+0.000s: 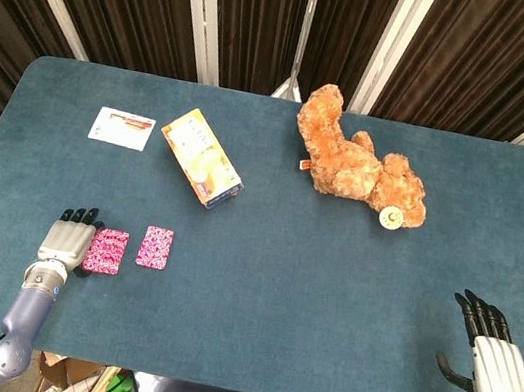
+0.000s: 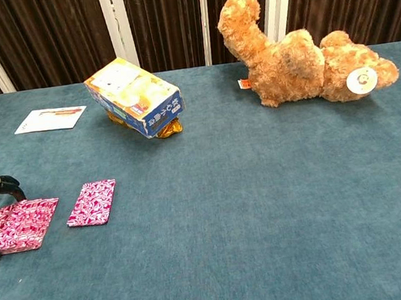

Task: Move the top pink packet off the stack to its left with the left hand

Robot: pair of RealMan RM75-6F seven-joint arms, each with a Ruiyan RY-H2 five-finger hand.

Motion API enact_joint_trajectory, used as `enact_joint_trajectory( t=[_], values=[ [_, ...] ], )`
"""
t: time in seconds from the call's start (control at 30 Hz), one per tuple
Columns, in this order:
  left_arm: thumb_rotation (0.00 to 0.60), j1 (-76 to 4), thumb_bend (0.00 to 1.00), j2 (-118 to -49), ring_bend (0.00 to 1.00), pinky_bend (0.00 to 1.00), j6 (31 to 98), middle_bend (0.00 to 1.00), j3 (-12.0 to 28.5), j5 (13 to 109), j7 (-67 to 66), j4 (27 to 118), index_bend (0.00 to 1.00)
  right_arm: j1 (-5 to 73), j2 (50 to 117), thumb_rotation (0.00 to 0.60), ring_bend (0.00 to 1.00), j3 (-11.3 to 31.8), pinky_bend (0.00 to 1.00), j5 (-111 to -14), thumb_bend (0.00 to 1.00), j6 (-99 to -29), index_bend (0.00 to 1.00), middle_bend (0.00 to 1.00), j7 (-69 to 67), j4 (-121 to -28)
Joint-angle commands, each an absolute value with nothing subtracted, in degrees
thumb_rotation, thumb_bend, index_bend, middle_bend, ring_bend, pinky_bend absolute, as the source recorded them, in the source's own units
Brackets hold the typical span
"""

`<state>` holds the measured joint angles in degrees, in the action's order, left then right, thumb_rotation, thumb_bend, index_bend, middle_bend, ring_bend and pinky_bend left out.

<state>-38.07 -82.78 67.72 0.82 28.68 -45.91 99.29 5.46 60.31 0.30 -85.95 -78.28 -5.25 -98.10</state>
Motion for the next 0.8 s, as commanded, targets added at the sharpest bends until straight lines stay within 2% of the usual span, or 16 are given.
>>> enact_joint_trajectory(
  t=[0.03, 0.23, 0.53, 0.8],
  values=[
    [0.6, -37.99, 0.37, -83.01, 0.0, 0.0, 67.66, 0.0, 0.95, 29.14, -45.49, 99.22, 0.38, 5.45, 60.3, 0.6, 0.0, 0.29, 0.05, -85.94, 0.36, -78.28, 0.0, 0.0, -5.28, -98.13],
    [0.6, -37.61, 0.4, -82.61, 0.0, 0.0, 67.89, 0.0, 1.66, 31.27, -43.58, 100.15, 0.42, 5.5, 60.23, 0.6, 0.0, 0.39, 0.05, -85.83, 0.36, -78.24, 0.0, 0.0, -5.33, -98.2],
    [0.6, -37.25, 0.4, -77.66, 0.0, 0.0, 69.33, 0.0, 3.18, 33.89, -41.7, 104.64, 0.42, 5.44, 60.28, 0.6, 0.0, 0.3, 0.05, -85.83, 0.36, -78.23, 0.0, 0.0, -5.35, -98.15],
    [0.6, -35.97, 0.4, -74.05, 0.0, 0.0, 68.14, 0.0, 1.93, 33.65, -40.37, 103.77, 0.42, 5.42, 60.29, 0.6, 0.0, 0.27, 0.05, -85.85, 0.36, -78.22, 0.0, 0.0, -5.13, -98.24]
  ],
)
